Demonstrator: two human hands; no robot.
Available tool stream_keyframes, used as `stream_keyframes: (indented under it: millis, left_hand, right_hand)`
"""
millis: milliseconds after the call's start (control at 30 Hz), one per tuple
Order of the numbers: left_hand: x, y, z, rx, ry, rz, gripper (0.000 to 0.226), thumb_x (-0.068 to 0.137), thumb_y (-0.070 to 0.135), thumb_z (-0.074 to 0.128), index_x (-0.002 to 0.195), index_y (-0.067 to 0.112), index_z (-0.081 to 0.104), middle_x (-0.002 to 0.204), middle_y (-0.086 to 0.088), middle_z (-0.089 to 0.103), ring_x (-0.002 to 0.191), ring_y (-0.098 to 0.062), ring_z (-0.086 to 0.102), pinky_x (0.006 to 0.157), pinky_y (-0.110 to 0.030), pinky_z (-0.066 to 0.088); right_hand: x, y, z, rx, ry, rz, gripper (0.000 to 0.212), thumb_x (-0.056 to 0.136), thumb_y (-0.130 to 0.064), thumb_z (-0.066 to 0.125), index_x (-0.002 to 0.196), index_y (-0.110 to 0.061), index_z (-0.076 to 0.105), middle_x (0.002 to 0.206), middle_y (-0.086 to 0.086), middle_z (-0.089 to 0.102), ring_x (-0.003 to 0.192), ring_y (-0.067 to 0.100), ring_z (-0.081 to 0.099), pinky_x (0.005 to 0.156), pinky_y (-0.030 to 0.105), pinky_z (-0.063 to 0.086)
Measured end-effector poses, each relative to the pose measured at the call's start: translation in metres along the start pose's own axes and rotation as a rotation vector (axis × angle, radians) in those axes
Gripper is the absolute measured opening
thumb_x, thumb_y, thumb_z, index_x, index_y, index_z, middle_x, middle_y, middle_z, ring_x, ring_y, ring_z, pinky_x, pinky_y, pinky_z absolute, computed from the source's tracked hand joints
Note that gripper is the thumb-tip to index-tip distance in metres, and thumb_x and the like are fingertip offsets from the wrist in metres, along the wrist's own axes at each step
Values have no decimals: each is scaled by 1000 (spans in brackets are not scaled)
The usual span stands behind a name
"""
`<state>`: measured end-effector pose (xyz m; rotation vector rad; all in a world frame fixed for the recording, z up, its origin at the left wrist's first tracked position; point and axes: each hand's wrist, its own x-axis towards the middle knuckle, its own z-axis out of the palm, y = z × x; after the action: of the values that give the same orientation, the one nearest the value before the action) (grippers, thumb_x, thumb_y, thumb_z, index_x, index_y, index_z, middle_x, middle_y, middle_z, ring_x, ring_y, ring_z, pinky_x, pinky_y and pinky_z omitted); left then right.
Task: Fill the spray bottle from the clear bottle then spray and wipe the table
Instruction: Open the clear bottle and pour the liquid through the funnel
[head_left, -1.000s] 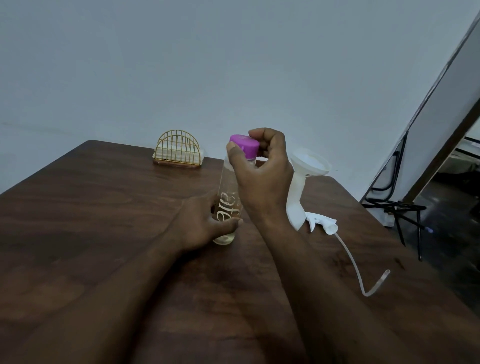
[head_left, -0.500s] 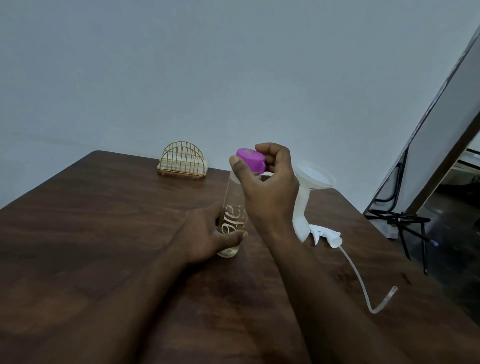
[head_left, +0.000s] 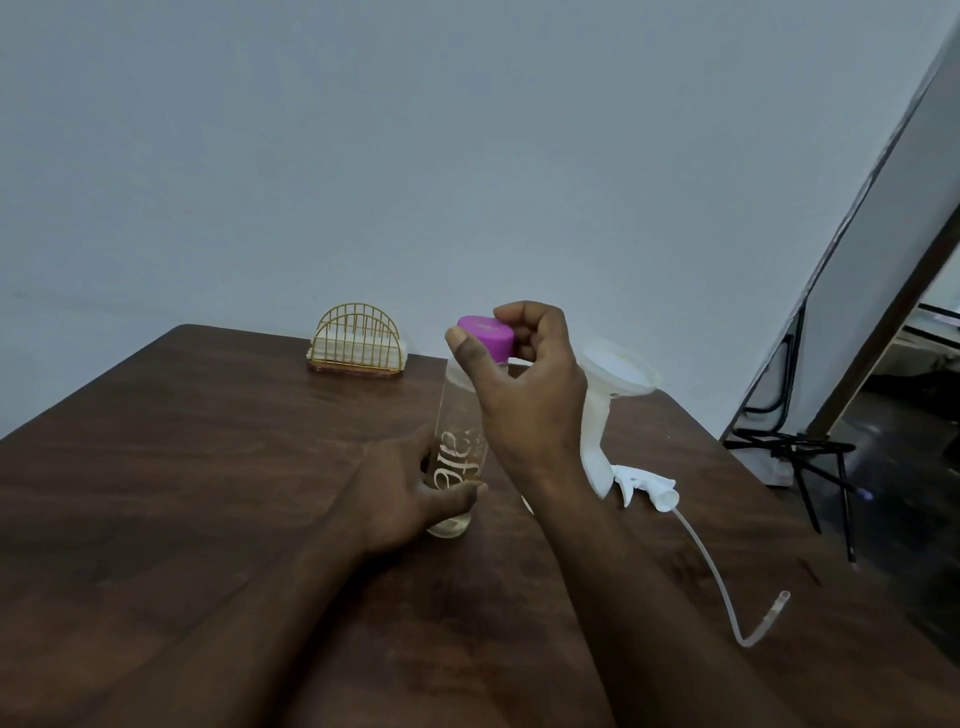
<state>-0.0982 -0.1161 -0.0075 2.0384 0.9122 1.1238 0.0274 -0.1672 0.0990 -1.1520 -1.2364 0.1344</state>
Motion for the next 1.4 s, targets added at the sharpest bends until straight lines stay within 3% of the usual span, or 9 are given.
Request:
stream_keyframes:
  millis: [133, 267, 367, 467, 733, 900, 1133, 1333, 1400]
  left_hand:
    - [0, 2, 0, -13, 0, 0, 42, 68, 68, 77, 106, 64, 60, 101, 37, 70, 92, 12, 67, 69, -4, 48]
    - [1, -1, 2, 6, 0, -6, 46, 70, 67, 78, 110, 54, 62, 102, 34, 71, 93, 11, 68, 72, -14, 50]
    - [1, -2, 2, 9, -10, -20, 52, 70, 67, 78, 116, 48, 62, 103, 33, 71, 93, 10, 68, 76, -20, 53]
    - [1, -3, 2, -6, -15, -23, 53, 69, 68, 78, 116, 46, 63, 102, 30, 72, 92, 7, 70, 77, -23, 56]
    - [0, 0, 1, -19, -10, 7, 43, 69, 67, 78, 106, 58, 60, 100, 32, 72, 90, 9, 69, 67, -5, 49]
    - [1, 0, 2, 0, 4, 16, 43, 69, 68, 78, 107, 59, 60, 97, 33, 71, 87, 9, 70, 65, -8, 49]
    - [-1, 3, 1, 7, 11, 8, 41, 69, 67, 78, 105, 64, 58, 98, 37, 70, 87, 13, 68, 64, -4, 48]
    - [0, 2, 3, 17, 12, -10, 42, 68, 68, 77, 105, 65, 57, 99, 39, 68, 87, 13, 67, 68, -15, 48]
    - [0, 2, 2, 26, 15, -12, 41, 68, 70, 76, 103, 66, 56, 99, 41, 67, 88, 14, 66, 68, -13, 47]
  right_hand:
    - [0, 1, -1, 11, -52, 21, 47, 86, -40, 85, 122, -24, 58, 111, -12, 70, 96, -1, 66, 77, 16, 52]
    - [2, 2, -1, -76, -19, 18, 64, 74, -55, 90, 121, -28, 55, 116, -8, 63, 95, 5, 66, 75, 22, 54]
    - [2, 2, -4, -88, -7, 17, 59, 74, -54, 91, 116, -28, 58, 109, -8, 67, 89, 8, 67, 74, 27, 57]
    - [-1, 4, -7, 15, -46, 40, 44, 84, -39, 87, 116, -26, 61, 99, -10, 73, 83, 3, 68, 71, 19, 54]
    - [-5, 2, -6, -88, -60, 15, 58, 78, -51, 88, 120, -27, 58, 113, -7, 67, 96, 11, 68, 79, 29, 58]
    - [-6, 0, -10, 6, -18, 12, 45, 84, -34, 85, 119, -25, 61, 103, -13, 71, 91, -2, 67, 71, 14, 51]
    - [-4, 1, -11, 62, -122, 70, 40, 92, -25, 79, 125, -22, 57, 106, -9, 74, 88, 0, 69, 71, 12, 51]
    - [-1, -2, -9, -101, -109, 35, 56, 79, -47, 89, 121, -26, 60, 116, -5, 66, 100, 11, 66, 85, 34, 58]
    - [1, -4, -10, -88, -92, 39, 54, 78, -43, 91, 121, -25, 63, 115, -7, 68, 100, 9, 66, 85, 31, 57]
